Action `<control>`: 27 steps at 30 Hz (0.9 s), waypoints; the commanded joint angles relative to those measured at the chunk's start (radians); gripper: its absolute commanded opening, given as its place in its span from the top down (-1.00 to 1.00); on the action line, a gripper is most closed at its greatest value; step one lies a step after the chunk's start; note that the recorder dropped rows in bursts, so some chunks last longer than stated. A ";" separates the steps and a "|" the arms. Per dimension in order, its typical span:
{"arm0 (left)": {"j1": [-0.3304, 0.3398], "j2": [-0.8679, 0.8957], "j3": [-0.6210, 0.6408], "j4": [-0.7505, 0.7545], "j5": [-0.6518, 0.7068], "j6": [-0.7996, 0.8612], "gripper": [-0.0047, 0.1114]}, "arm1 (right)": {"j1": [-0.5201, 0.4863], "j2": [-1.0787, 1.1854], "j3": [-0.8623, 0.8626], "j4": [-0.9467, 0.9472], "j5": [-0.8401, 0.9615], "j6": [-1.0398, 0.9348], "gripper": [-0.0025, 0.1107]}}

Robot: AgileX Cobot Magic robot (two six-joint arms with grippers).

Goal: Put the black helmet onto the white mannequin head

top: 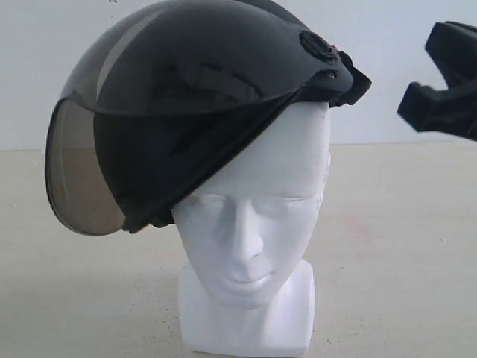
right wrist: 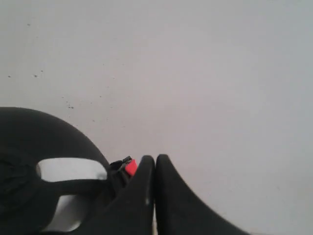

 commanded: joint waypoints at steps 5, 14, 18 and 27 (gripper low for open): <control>-0.005 -0.003 0.003 -0.012 0.000 -0.009 0.84 | -0.002 -0.131 -0.146 0.377 0.268 -0.346 0.96; -0.005 -0.003 0.003 -0.012 0.000 -0.009 0.84 | -0.002 -0.124 -0.256 0.502 0.370 -0.388 0.96; -0.005 -0.003 0.003 -0.012 0.000 -0.009 0.84 | -0.002 -0.130 -0.331 0.852 0.233 -0.736 0.95; -0.005 -0.003 0.003 -0.012 0.000 -0.009 0.84 | 0.001 -0.150 -0.506 0.917 -0.085 -1.413 0.96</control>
